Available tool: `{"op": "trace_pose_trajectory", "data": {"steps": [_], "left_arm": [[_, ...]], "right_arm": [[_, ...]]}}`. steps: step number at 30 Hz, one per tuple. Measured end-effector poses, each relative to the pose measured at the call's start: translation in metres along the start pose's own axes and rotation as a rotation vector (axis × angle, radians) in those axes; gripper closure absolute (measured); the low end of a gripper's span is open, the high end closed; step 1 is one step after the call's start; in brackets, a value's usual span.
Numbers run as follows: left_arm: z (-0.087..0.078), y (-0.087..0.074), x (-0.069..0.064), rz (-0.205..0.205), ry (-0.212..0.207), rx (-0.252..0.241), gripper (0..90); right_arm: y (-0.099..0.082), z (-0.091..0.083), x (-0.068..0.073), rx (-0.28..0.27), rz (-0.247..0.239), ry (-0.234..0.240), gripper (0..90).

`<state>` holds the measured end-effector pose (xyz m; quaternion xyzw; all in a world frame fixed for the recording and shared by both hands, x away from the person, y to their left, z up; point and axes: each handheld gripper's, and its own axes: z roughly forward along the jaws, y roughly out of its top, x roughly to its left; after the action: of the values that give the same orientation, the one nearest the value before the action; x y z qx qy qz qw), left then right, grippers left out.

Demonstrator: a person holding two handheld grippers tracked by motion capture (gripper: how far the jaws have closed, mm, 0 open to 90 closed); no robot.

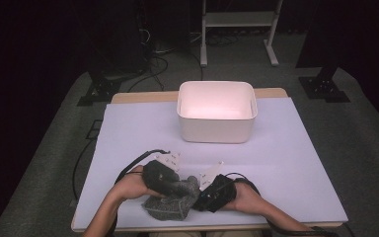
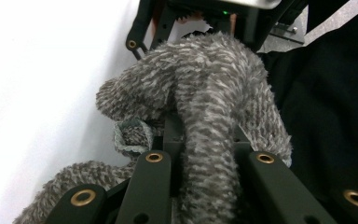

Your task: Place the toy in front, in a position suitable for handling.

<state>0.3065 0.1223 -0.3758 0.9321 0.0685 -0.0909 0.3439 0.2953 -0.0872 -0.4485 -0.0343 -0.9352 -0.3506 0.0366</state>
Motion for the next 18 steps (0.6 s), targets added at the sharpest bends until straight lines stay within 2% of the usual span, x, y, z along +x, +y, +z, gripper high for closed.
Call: {"op": "trace_pose_trajectory", "data": {"steps": [2,4,7,10,12,14,16,18], "left_arm": [[0.0,0.0,0.0,-0.001,-0.007,-0.005,76.8],[0.0,0.0,-0.001,0.001,-0.012,-0.011,76.8],[-0.002,0.003,-0.001,0.01,0.006,-0.01,76.8],[-0.008,0.009,0.001,0.019,0.038,-0.029,76.8],[-0.012,0.016,0.004,0.023,0.067,-0.028,76.8],[-0.013,0.022,0.008,0.024,0.104,-0.013,76.8],[-0.012,0.027,0.012,0.023,0.154,0.023,76.6],[-0.006,0.029,0.017,0.022,0.169,0.053,76.6]], "right_arm": [[-0.002,-0.001,-0.002,-0.014,0.015,0.015,56.1],[-0.004,-0.001,0.0,-0.028,-0.015,0.007,56.7],[-0.005,-0.003,0.001,-0.034,-0.029,-0.021,56.9],[-0.007,-0.01,-0.008,-0.066,-0.017,-0.036,57.0],[-0.007,-0.017,-0.013,-0.075,-0.023,-0.064,57.0],[-0.007,-0.022,-0.019,-0.07,-0.033,-0.1,57.0],[-0.01,-0.026,-0.025,-0.067,-0.034,-0.104,56.9],[-0.013,-0.026,-0.031,-0.047,-0.025,-0.126,56.8]]}}
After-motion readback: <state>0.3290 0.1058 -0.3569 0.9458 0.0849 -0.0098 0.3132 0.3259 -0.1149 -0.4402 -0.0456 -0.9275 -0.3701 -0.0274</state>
